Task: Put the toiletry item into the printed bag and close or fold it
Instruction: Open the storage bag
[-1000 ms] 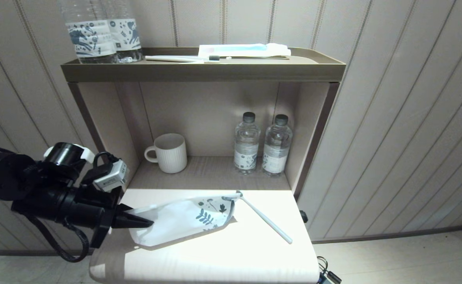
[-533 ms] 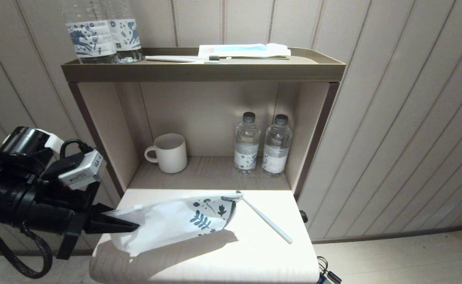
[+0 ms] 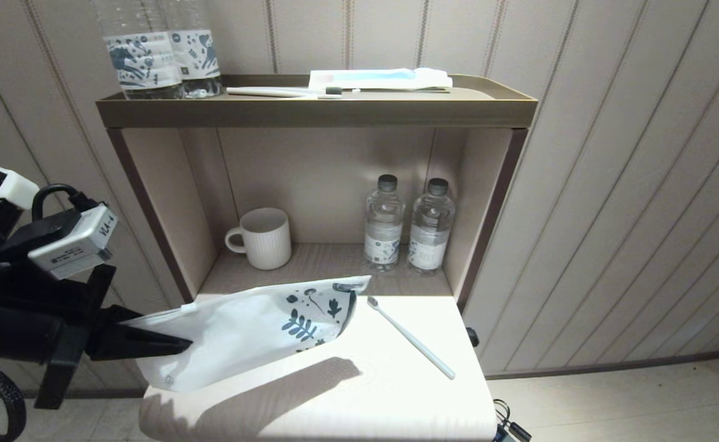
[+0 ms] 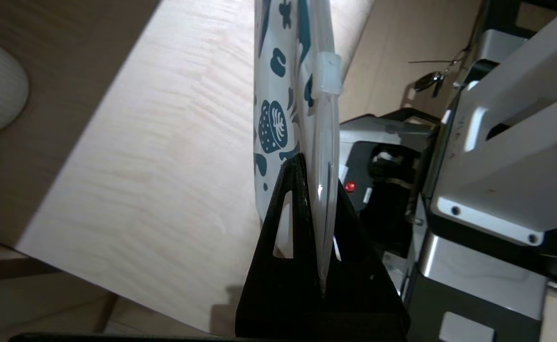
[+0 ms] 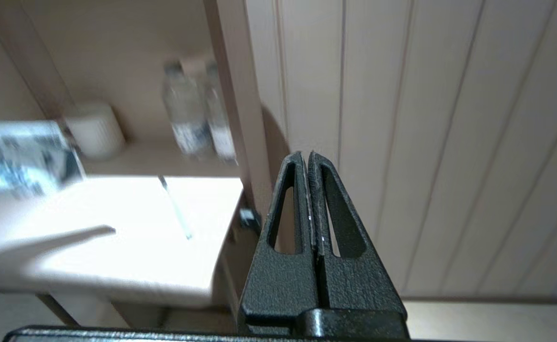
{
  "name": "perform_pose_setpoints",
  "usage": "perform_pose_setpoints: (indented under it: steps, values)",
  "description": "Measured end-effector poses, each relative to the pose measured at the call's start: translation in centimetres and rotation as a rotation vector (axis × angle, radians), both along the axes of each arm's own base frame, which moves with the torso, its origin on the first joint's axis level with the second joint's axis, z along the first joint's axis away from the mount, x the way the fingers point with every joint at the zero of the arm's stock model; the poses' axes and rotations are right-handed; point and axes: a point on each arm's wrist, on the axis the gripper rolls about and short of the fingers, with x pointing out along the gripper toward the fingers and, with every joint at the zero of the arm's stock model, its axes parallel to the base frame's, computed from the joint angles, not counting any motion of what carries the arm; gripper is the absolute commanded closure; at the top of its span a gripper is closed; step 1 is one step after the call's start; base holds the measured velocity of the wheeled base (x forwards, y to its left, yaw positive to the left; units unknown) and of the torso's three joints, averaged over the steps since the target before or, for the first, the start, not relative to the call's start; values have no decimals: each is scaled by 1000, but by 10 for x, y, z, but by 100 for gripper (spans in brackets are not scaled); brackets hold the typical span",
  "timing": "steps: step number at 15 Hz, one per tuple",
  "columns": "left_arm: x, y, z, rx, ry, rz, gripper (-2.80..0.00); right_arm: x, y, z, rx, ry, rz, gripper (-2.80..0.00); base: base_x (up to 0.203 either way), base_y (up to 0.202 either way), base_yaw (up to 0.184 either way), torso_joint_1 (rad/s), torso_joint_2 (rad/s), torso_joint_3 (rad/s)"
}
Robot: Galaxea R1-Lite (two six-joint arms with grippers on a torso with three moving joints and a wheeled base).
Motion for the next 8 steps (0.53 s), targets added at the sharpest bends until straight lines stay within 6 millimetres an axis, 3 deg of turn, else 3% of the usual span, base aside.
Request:
perform_pose_setpoints:
  steps: [5, 8]
  values:
    - [-6, -1, 13, -61, 64, -30, 0, 35, 0, 99, 130, 2, 47, 0, 0, 0, 0, 0, 0, 0]
    - [-7, -4, 18, -71, 66, -51, 0, 72, 1, 138, 162, 48, 131, 0, 0, 0, 0, 0, 0, 0]
